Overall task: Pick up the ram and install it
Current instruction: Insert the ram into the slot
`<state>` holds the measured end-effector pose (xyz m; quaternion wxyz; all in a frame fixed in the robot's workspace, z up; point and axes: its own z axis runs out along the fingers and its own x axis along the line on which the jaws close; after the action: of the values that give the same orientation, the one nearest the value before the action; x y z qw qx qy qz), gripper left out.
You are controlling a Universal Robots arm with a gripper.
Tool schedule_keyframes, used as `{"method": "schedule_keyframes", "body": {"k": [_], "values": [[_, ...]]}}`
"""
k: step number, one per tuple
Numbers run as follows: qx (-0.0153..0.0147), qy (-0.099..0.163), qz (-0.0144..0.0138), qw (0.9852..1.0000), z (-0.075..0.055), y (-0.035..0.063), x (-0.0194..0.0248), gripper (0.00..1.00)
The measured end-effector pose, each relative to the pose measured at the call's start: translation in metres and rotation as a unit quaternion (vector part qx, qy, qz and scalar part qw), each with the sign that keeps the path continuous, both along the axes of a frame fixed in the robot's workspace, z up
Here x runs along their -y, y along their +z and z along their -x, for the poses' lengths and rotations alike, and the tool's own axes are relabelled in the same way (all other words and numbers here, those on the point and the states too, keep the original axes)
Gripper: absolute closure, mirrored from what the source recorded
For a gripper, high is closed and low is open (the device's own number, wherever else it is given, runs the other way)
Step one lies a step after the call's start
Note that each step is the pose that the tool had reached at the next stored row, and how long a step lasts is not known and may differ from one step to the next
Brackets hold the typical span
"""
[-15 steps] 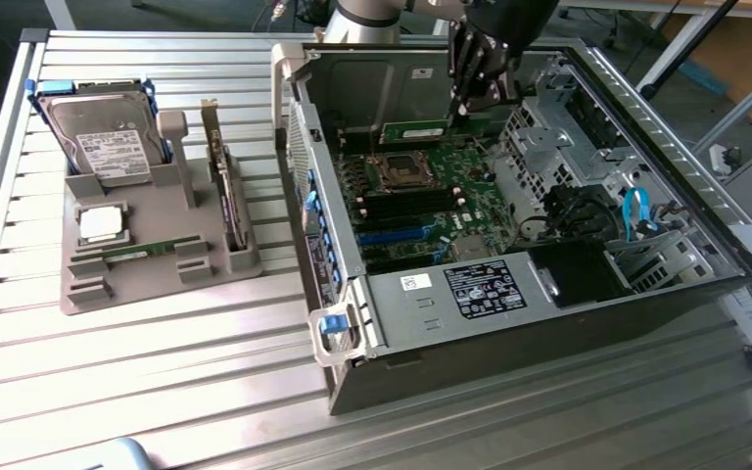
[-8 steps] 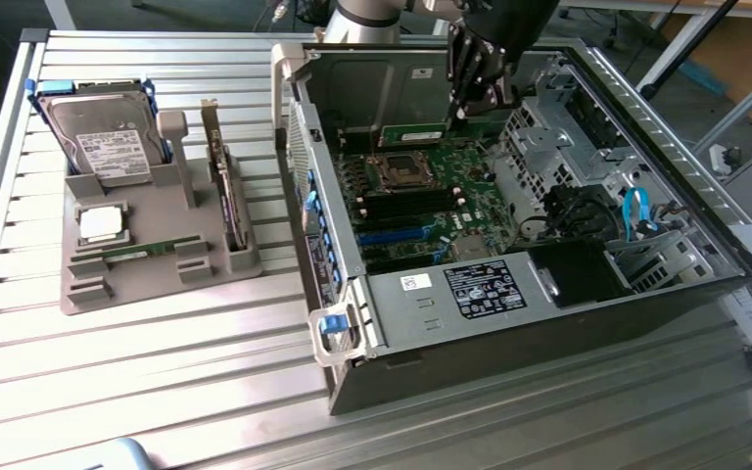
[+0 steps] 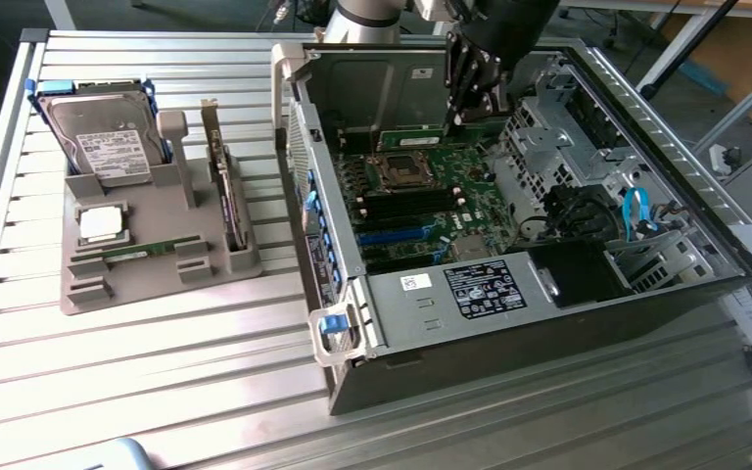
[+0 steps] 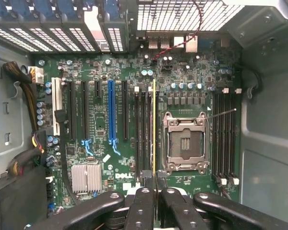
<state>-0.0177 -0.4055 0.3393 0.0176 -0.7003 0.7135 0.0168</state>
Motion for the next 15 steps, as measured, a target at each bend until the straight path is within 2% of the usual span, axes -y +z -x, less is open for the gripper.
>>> {"method": "schedule_keyframes", "body": {"k": [15], "values": [[0.0, -0.013, 0.0, 0.9999, 0.0, -0.0162, 0.0, 0.88]]}}
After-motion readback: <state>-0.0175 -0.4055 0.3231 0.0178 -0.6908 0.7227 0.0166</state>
